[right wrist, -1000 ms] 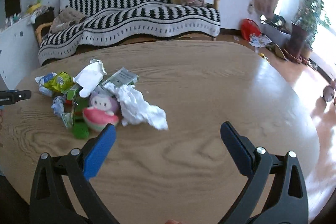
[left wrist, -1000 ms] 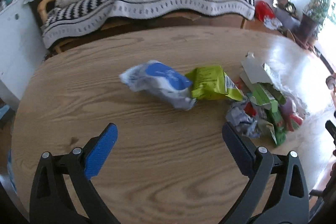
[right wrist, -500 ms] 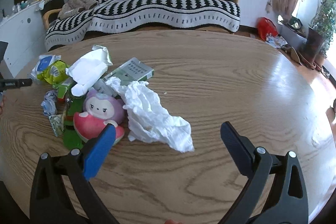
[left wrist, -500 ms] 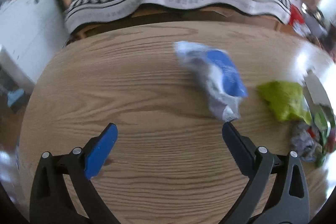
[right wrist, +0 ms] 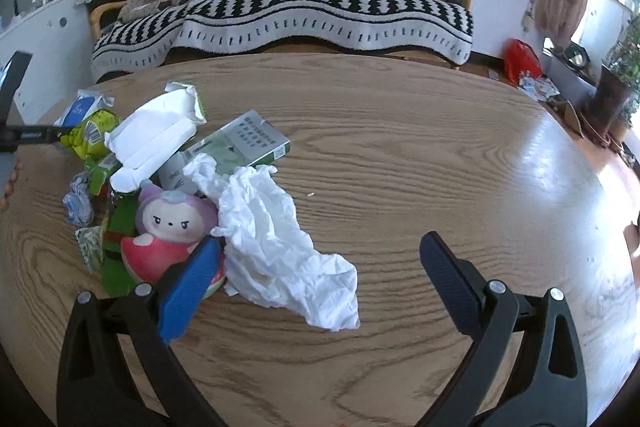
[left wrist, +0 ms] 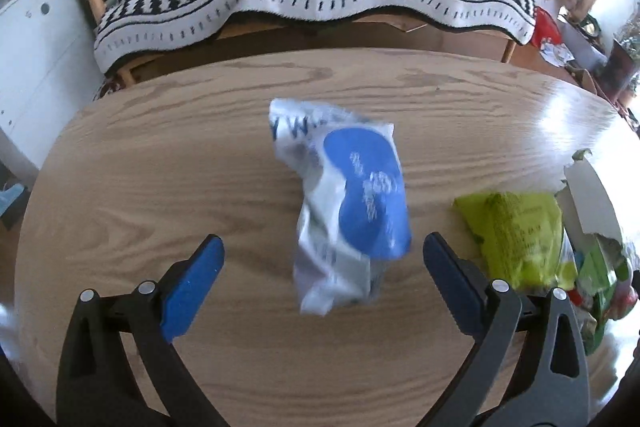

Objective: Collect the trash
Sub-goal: 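Grasp the Baby Wipes pack with the left gripper while the right grasps the white tissue, then carry the wipes pack and tissue over the bin and open both grippers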

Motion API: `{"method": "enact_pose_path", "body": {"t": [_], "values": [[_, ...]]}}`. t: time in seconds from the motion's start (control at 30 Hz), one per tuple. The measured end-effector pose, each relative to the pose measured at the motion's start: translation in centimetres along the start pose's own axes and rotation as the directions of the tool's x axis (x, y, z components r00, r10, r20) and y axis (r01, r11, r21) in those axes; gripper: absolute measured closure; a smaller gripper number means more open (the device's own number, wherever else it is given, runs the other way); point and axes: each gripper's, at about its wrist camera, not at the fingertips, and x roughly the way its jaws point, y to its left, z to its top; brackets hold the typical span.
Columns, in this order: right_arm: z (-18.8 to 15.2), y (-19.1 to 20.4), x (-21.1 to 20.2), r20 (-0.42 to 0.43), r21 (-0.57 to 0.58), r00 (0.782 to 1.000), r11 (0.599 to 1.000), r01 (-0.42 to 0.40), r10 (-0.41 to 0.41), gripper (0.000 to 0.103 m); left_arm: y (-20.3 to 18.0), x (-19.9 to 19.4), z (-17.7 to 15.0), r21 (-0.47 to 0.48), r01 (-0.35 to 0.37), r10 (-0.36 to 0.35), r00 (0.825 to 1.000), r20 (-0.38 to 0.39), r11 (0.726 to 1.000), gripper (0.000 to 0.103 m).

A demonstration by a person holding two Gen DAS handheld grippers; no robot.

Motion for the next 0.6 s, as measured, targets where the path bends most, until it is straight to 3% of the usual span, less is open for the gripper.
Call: {"method": "enact_pose_path", "body": {"t": [0.03,0.07,0.1,0.13,0.17,0.2,0.3,0.47,0.6], "values": [[0.1,-0.1,0.0,-0.006,0.003,1.000,1.000,-0.009,0.009,0.007,0.1,0.0,0.2,0.001,0.029,-0.029,1.000,0.009,1.000,0.012],[0.2,-0.3,0.2,-0.019,0.022,0.999,0.999,-0.031,0.031,0.014,0.3,0.2,0.4,-0.001,0.072,-0.072,0.997,0.008,0.997,0.020],[0.2,-0.5,0.3,-0.028,0.046,0.998,0.997,-0.062,0.063,0.041,0.5,0.6,0.5,-0.004,0.080,-0.080,0.997,-0.012,0.997,0.047],[0.3,-0.8,0.4,-0.039,0.066,0.994,0.993,-0.096,0.099,0.058,0.7,0.9,0.6,-0.009,0.100,-0.100,0.995,-0.032,0.995,0.058],[0.2,-0.9,0.6,-0.052,0.078,0.993,0.991,-0.104,0.108,0.072,0.9,0.8,0.5,-0.021,0.112,-0.112,0.993,-0.025,0.993,0.059],[0.0,-0.9,0.6,-0.045,0.080,0.993,0.991,-0.108,0.112,0.077,1.0,0.7,0.4,-0.023,0.123,-0.124,0.992,-0.022,0.992,0.062],[-0.1,-0.4,0.1,-0.020,0.086,0.992,0.988,-0.125,0.127,0.084,0.9,-0.1,-0.1,0.002,0.131,-0.131,0.991,-0.011,0.991,0.072],[-0.3,-0.9,-1.6,0.053,0.123,0.993,0.986,-0.110,0.104,0.087,1.6,-2.1,-1.0,0.000,0.126,-0.126,0.992,0.019,0.992,0.075],[-0.7,-1.2,-2.1,0.056,0.138,0.994,0.985,-0.102,0.095,0.087,2.2,-2.9,-1.6,-0.019,0.121,-0.120,0.992,0.028,0.993,0.077]]}}
